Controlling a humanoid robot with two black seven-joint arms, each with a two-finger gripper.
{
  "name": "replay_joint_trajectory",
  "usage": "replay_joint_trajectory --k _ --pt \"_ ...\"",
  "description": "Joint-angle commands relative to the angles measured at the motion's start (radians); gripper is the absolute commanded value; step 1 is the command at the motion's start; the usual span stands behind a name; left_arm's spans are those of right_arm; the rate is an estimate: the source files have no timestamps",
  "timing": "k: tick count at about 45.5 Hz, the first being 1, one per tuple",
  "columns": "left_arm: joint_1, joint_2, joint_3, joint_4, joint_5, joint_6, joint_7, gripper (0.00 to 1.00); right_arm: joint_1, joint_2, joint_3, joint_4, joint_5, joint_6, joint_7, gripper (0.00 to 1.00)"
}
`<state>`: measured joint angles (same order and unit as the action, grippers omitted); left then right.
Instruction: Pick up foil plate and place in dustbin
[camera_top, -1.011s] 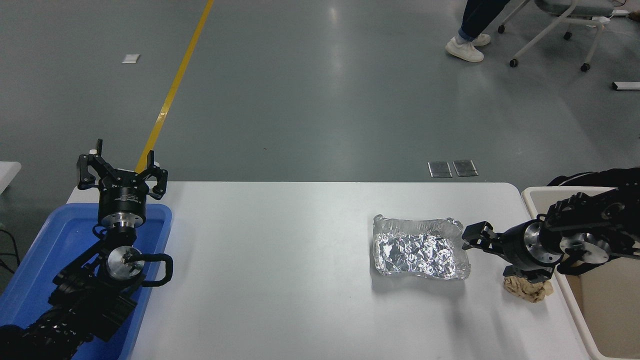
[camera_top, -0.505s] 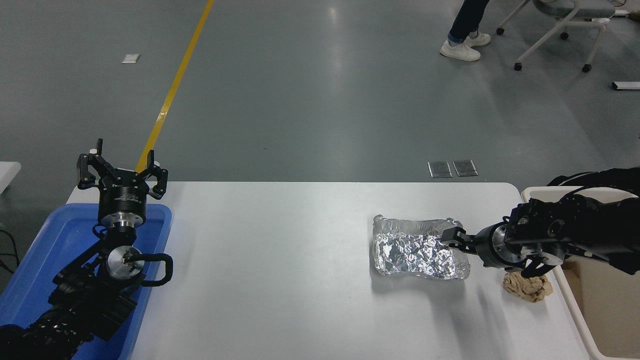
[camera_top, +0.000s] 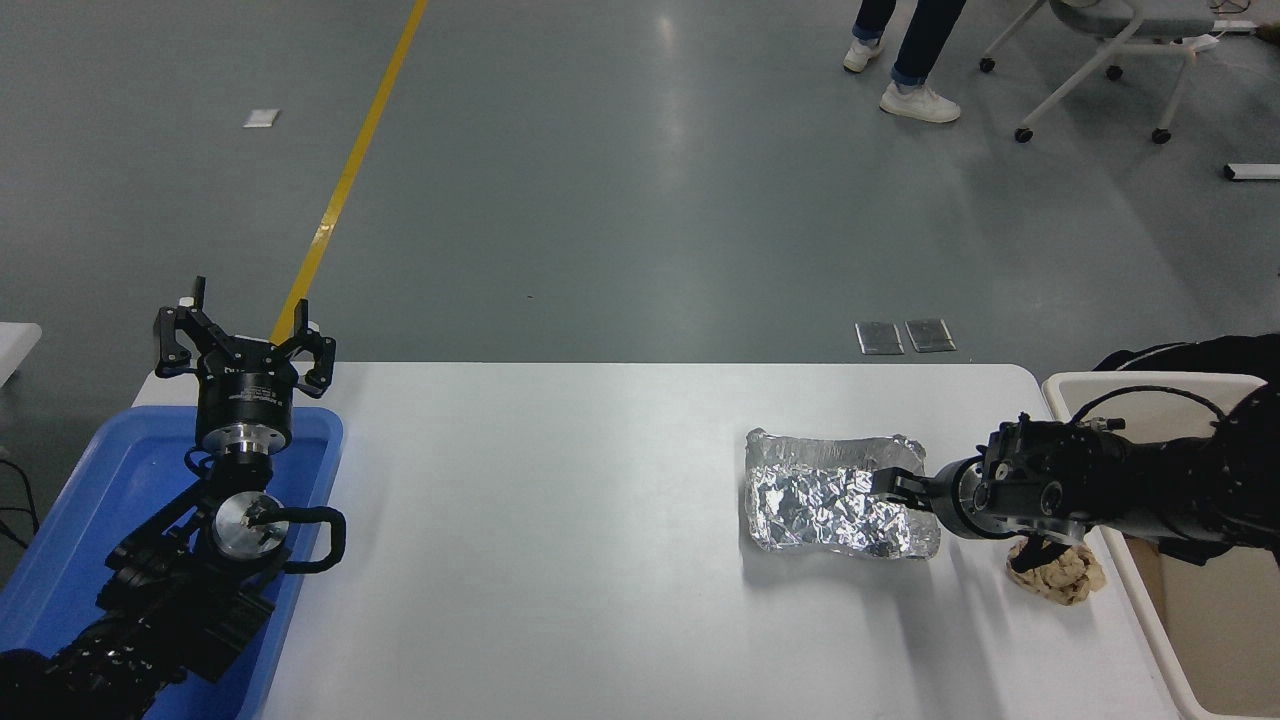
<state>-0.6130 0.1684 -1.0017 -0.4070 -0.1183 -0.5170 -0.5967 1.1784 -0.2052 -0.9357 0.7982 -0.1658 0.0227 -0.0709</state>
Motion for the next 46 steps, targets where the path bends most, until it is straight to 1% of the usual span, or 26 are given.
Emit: replay_joint_trajectory --k 1,3,7,11,16,18,19,24,29,33,36,42,46 --pt "0.001 0.0 0.0 0.0 0.0 0.0 0.0 0.99 -0.045 0.017 0.0 -0.065 -0.046 0.0 -0.001 0.79" --pt "0.001 -0.001 0.0 -0.001 0.0 0.0 0.0 0.99 -0.051 0.017 -0.002 -0.065 -0.046 0.0 0.0 0.73" --pt "0.001 0.0 0.0 0.0 0.0 0.0 0.0 0.99 -0.052 0.017 -0.002 -0.063 -0.047 0.011 0.0 0.53" --pt "0.001 0.0 0.0 0.0 0.0 0.0 0.0 0.99 -0.051 0.017 -0.002 -0.062 -0.052 0.014 0.0 0.39" --pt "0.001 -0.001 0.0 0.0 0.0 0.0 0.0 0.99 -0.045 0.017 -0.002 -0.062 -0.06 0.019 0.005 0.17" --pt "0.001 -0.001 0.0 0.0 -0.001 0.0 0.0 0.99 -0.042 0.017 -0.002 -0.06 -0.061 0.028 0.007 0.08" --pt "-0.001 0.0 0.0 0.0 0.0 0.0 0.0 0.99 -0.04 0.017 -0.002 -0.059 -0.061 0.034 0.008 0.0" --pt "0.001 0.0 0.0 -0.001 0.0 0.0 0.0 0.99 -0.029 0.018 -0.002 -0.054 -0.061 0.063 0.029 0.0" --pt "0.001 0.0 0.001 0.0 0.0 0.0 0.0 0.99 -0.016 0.023 -0.002 -0.05 -0.061 0.063 0.03 0.0" --pt "-0.001 0.0 0.0 0.0 0.0 0.0 0.0 0.99 0.01 0.006 -0.002 -0.03 -0.06 0.065 0.03 0.0" --pt "0.001 -0.001 0.0 0.0 0.0 0.0 0.0 0.99 0.047 -0.031 0.0 0.019 -0.06 0.068 0.03 0.0" --pt "0.001 0.0 0.001 0.0 0.0 0.0 0.0 0.99 0.193 -0.138 0.0 0.226 -0.061 0.075 0.031 0.0" --pt "0.001 0.0 0.0 0.0 0.0 0.0 0.0 0.99 0.291 -0.207 -0.008 0.334 -0.095 0.111 0.031 0.0"
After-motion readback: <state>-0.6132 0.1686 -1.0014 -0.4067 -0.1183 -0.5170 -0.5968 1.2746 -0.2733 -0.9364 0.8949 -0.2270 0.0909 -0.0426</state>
